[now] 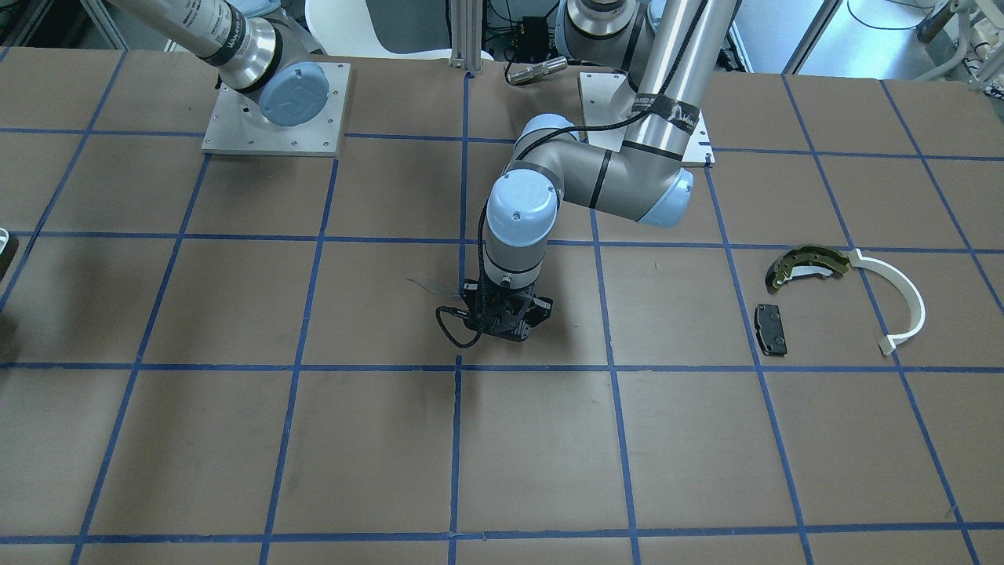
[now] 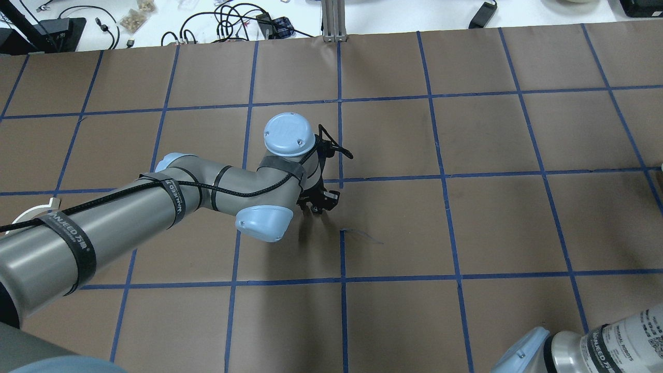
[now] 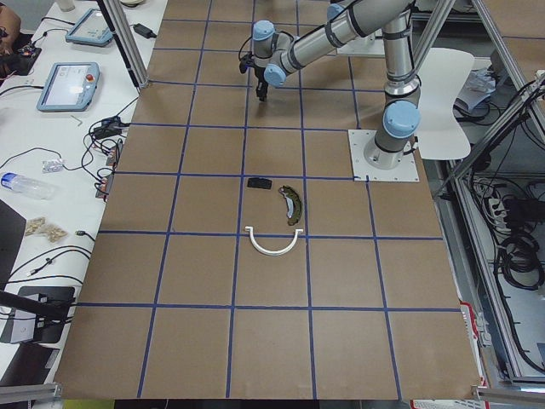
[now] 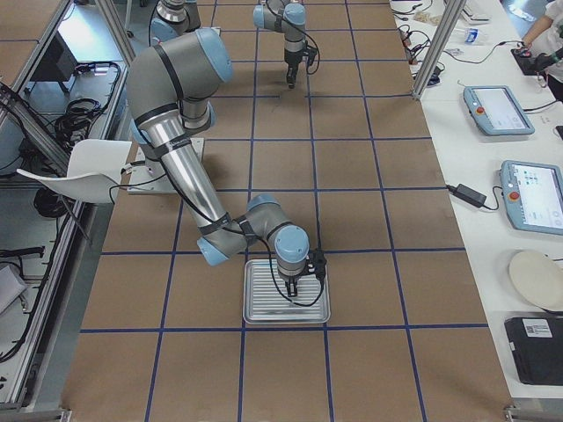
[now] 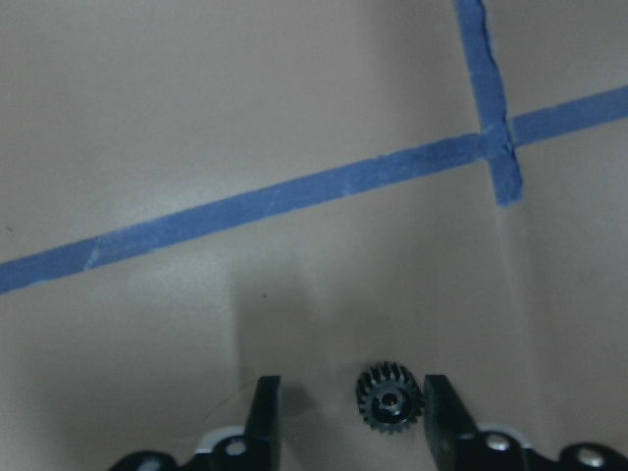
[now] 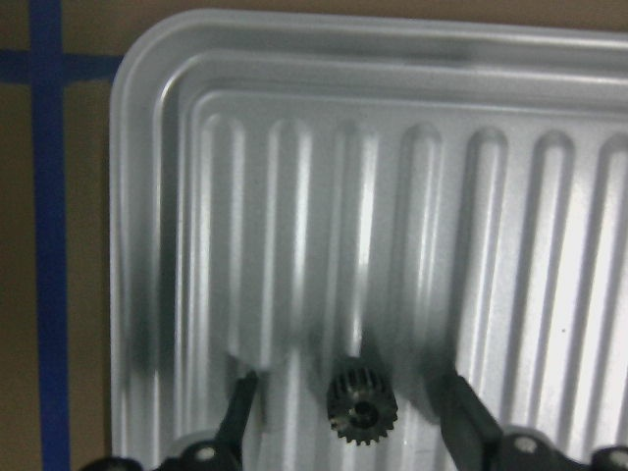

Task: Place bearing gear from tray to pile

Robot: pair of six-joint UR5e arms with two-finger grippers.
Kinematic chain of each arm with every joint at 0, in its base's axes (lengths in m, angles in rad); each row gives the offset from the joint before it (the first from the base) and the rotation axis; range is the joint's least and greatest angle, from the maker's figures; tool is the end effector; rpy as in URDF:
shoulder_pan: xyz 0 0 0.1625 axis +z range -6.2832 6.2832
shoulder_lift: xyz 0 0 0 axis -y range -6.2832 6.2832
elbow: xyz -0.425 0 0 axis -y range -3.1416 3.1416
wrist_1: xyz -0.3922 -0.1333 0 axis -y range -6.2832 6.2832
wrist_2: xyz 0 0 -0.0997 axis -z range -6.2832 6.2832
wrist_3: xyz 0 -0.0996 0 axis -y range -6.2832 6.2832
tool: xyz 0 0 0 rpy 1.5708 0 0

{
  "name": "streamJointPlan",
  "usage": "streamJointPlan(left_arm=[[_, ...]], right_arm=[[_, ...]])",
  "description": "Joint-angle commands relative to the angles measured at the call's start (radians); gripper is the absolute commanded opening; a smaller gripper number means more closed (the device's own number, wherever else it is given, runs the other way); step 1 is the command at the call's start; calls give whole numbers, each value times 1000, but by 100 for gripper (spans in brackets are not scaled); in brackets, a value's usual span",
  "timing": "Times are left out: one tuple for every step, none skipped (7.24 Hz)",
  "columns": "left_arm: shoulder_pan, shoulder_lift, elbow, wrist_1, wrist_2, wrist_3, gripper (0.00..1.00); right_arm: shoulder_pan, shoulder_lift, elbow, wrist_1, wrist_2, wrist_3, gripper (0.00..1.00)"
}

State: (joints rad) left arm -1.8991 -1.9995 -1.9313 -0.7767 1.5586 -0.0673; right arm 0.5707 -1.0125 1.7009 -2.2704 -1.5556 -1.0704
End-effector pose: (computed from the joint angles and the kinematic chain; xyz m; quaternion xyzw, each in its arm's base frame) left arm -0.3057 -0.4802 0.1716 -0.1301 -0.9915 0.0012 0.0065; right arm -0.4563 -0.4532 0.1753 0.0352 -0.9993 0.0094 0.0009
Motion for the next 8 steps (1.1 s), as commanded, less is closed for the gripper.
streamJointPlan(left_arm=[[0, -4, 2, -1, 0, 6, 0], [2, -1, 5, -4, 1, 12, 0], [8, 19, 32, -22, 9, 17, 0], [26, 40, 94, -132, 17, 38, 0], [87, 59, 200, -298, 37, 76, 0], [172, 76, 294, -454, 40, 152, 0], [269, 97, 352, -558, 63, 238, 0], [370, 119, 356, -582, 133, 333, 0]], right_arm=[[0, 3, -4, 2, -11, 0, 35], [0, 3, -4, 3, -12, 0, 26], [0, -1, -4, 5, -14, 1, 13], [0, -3, -3, 8, -12, 3, 6], [0, -5, -3, 12, -11, 16, 4], [5, -9, 2, 14, 0, 20, 4], [12, -9, 8, 17, 6, 58, 3], [34, -9, 11, 19, 6, 78, 3]])
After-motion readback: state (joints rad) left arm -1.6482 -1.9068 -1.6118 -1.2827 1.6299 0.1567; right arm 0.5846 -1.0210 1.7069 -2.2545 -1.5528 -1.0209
